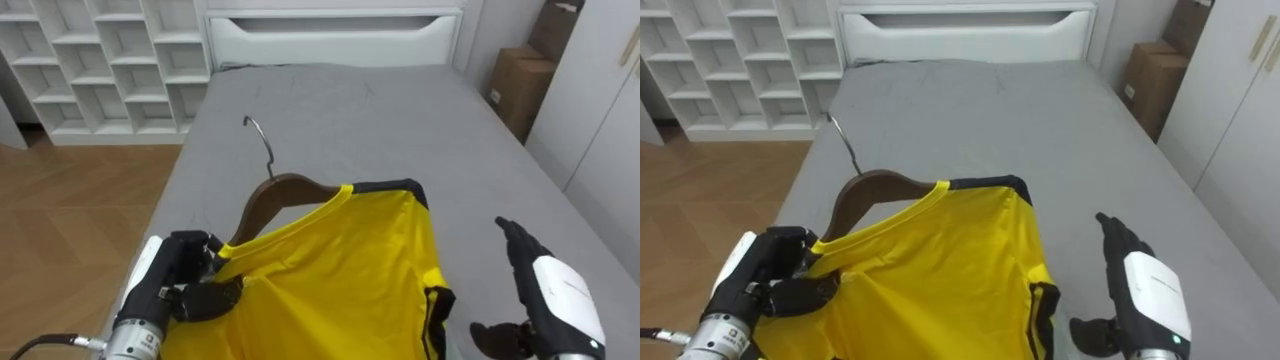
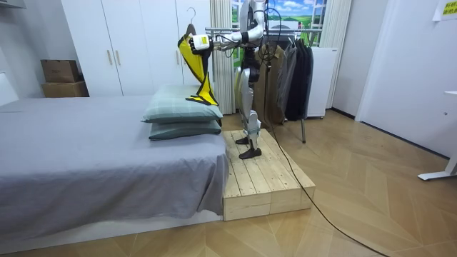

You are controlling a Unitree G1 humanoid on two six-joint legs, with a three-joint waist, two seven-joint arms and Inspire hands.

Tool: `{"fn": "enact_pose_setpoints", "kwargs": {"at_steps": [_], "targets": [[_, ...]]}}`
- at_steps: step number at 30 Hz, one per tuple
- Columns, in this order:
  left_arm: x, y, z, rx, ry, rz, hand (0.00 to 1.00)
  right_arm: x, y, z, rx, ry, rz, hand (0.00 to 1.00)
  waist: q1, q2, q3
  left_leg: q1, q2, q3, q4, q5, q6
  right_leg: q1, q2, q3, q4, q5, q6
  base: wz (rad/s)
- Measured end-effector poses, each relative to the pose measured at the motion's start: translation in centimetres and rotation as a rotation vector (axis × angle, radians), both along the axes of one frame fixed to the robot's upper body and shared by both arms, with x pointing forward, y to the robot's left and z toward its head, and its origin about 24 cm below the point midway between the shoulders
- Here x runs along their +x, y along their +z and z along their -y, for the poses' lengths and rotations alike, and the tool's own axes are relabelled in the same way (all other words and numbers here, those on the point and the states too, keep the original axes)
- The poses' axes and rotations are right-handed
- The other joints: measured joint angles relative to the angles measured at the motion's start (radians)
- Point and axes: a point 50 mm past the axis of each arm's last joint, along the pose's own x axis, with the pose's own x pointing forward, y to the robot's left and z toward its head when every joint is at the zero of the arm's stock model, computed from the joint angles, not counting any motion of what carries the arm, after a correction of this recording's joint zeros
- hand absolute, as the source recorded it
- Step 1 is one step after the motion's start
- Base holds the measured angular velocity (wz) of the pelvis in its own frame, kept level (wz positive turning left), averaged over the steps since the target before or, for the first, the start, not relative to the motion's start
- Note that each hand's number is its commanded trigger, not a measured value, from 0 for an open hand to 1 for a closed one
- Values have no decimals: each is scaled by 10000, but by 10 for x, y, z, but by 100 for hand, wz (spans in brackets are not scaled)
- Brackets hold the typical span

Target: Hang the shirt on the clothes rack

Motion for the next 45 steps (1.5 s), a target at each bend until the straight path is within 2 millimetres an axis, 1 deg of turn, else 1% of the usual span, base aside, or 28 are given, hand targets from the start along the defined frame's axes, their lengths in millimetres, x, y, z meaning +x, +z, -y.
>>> {"fn": "enact_pose_setpoints", "kwargs": {"at_steps": [2, 6, 11, 14, 18, 22, 31, 34, 45], "targets": [[-1, 0, 0, 206, -67, 32, 100, 1, 0, -6, 20, 539, -305, 0, 78, 52, 34, 80, -3, 1, -21, 0, 0, 73, -2, -3, -9, -1, 0, 0], [-1, 2, 3, 410, -304, 294, 100, 2, 3, -7, 139, 1112, -594, 0, 137, 89, 58, 103, -1, -7, -29, 0, 0, 106, 1, -14, -22, -1, 2, 0], [-1, 3, 4, 925, -626, 348, 100, 7, 22, -14, 217, 1864, -301, 0, 172, 94, 59, 83, 1, -37, -12, -1, -1, 97, 3, -31, -28, -1, 1, 0], [-1, 4, 5, 1505, -792, 463, 100, 8, 28, -18, 257, 2231, -161, 0, 175, 93, 58, 83, -1, -44, -9, -1, -1, 103, 2, -56, -29, -1, 1, 0], [-1, 5, 6, 1810, -918, 573, 100, 8, 32, -22, 324, 2487, -148, 0, 189, 87, 58, 57, -4, -67, -10, -1, -1, 92, 3, -77, -32, -1, 1, 0], [-1, 5, 7, 2271, -1068, 634, 100, 9, 35, -24, 311, 2726, -161, 0, 194, 46, 63, 48, -1, -87, -13, -1, -1, 84, 2, -134, -35, -1, 2, 0], [-1, 3, 15, 3433, -1558, 586, 100, 13, 47, -29, 388, 2947, 303, 0, 202, -178, 58, 62, 0, -84, -14, 0, -1, 89, 1, -133, -33, -1, 2, 0], [-1, 3, 15, 3665, -1600, 582, 100, 13, 51, -30, 382, 3024, 482, 0, 200, -179, 59, 71, 0, -84, -14, 0, -1, 97, 1, -130, -33, -1, 1, 0], [-1, 3, 15, 3699, -1608, 584, 100, 14, 60, -34, 369, 3172, 853, 0, 213, -171, 53, -60, 3, -81, 18, 0, -1, -31, 0, -128, -8, -1, 1, 0]]}}
